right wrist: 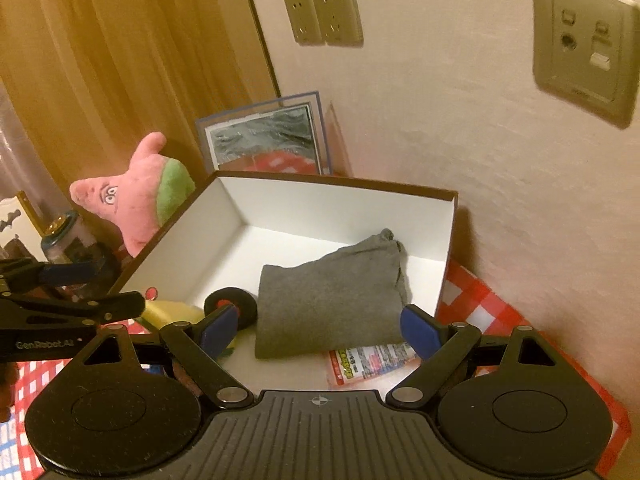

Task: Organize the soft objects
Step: 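Withdraw both grippers from the box back toward the table items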

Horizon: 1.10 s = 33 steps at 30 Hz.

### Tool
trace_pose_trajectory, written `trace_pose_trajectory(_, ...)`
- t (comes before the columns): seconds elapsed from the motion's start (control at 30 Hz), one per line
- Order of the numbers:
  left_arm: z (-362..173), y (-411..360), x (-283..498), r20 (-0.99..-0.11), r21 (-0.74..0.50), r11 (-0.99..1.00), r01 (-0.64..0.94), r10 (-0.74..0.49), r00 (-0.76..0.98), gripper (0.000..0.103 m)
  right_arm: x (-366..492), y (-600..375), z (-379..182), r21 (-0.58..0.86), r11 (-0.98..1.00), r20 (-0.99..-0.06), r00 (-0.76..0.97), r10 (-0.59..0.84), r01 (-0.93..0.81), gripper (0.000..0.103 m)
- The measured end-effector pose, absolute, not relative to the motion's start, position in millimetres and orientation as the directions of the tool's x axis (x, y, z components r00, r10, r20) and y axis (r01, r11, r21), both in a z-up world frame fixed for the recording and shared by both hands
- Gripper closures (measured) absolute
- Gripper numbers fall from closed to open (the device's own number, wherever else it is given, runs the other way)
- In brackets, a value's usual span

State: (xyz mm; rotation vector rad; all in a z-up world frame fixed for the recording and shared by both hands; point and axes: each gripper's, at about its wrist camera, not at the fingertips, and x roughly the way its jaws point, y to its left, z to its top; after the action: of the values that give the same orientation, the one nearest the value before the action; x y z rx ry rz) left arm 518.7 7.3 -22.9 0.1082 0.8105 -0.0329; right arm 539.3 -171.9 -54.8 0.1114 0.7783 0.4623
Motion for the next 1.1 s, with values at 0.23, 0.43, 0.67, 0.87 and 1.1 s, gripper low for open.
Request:
trace_pose_trajectory(0.23, -13.1, 23.5, 465.9, -0.710, 0.077, 0.997, 0.014, 0.045, 0.702, 0.026, 499.7, -174.0, -49.5, 0.216, 0.890, -0.624, 0.643, 0.443, -0.403, 0.015)
trace_pose_trajectory(0.43, -8.7, 52.2, 408.7, -0.706, 0.097, 0.992, -0.081, 0.126, 0.697, 0.026, 460.9, -175.7, -49.4, 0.244, 0.864, -0.605, 0.627, 0.491, -0.441, 0.015)
trace_pose_trajectory(0.67, -9.7, 84.8, 351.5, -0.713, 0.097, 0.975, -0.198, 0.207, 0.670, 0.026, 427.0, -165.5, -58.0, 0.253, 0.837, -0.612, 0.590, 0.527, -0.485, 0.015)
trace_pose_trajectory(0.87, -24.8, 97.3, 313.7, -0.734, 0.106, 0.962, -0.253, 0.247, 0.633, 0.026, 401.1, -148.6, -70.7, 0.267, 0.793, -0.623, 0.530, 0.575, -0.547, 0.015)
trace_pose_trajectory(1.1, -51.2, 98.1, 288.4, -0.764, 0.074, 0.957, -0.279, 0.234, 0.601, 0.028, 375.2, -119.4, -92.3, 0.263, 0.724, -0.642, 0.445, 0.624, -0.637, 0.015)
